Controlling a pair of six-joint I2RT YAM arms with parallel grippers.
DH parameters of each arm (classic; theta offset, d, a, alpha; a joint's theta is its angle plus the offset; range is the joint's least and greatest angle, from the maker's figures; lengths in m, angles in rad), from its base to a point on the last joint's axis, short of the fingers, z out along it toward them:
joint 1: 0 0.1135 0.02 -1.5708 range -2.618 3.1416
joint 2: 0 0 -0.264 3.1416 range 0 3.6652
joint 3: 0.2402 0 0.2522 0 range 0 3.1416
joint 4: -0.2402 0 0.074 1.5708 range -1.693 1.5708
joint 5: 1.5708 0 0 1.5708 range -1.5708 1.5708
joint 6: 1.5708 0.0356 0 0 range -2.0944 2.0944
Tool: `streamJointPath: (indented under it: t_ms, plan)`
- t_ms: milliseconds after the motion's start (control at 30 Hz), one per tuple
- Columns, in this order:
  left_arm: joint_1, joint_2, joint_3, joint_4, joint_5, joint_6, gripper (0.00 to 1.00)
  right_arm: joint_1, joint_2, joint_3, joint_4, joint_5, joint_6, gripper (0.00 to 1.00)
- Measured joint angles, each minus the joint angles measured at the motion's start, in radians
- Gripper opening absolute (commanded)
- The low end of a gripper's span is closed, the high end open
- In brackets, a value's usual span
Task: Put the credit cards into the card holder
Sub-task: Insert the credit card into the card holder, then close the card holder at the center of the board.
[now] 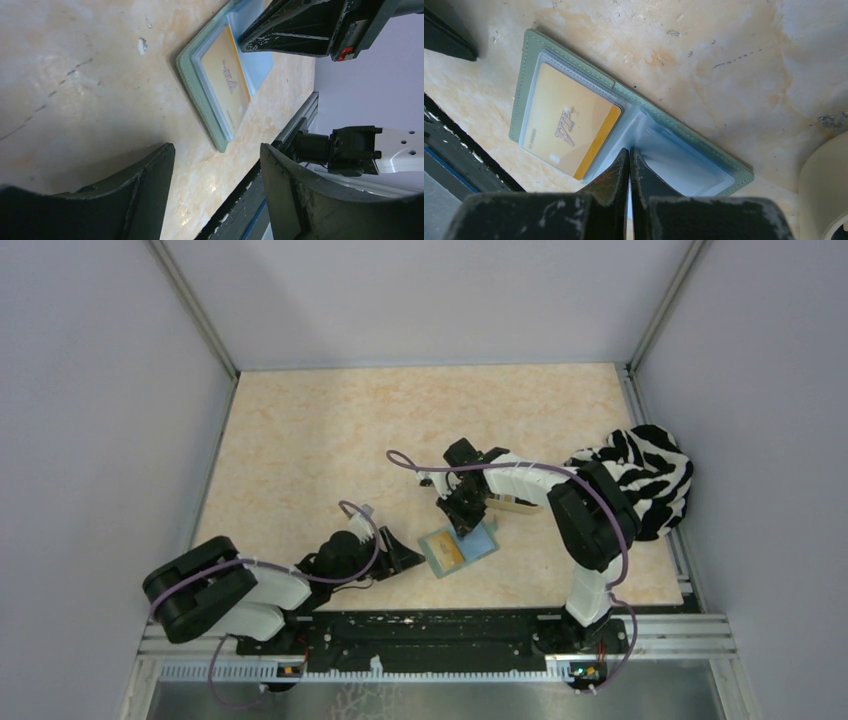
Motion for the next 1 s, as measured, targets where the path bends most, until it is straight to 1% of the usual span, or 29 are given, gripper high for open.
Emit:
streamJointPath:
  t_ms: [233,400,600,833,1000]
  plan:
    - [0.000,0.208,0.077,0.136,0.066,-0.070,0.65,0.000,0.006,0.008,-0.009,0.001,0.007,0.01]
    - [0.000,0.306,0.085,0.250,0.097,-0.103,0.64,-0.010,-0.004,0.003,-0.007,-0.027,0.002,0.03]
    - [0.000,0.341,0.085,0.298,0.100,-0.118,0.64,-0.030,-0.032,-0.009,-0.005,-0.099,-0.007,0.03]
    - [0.000,0.345,0.083,0.309,0.095,-0.121,0.65,-0.028,0.023,-0.005,-0.014,-0.129,-0.007,0.02]
    - [0.000,0.392,0.061,0.410,0.093,-0.119,0.65,-0.023,0.025,-0.002,-0.018,-0.121,-0.007,0.02]
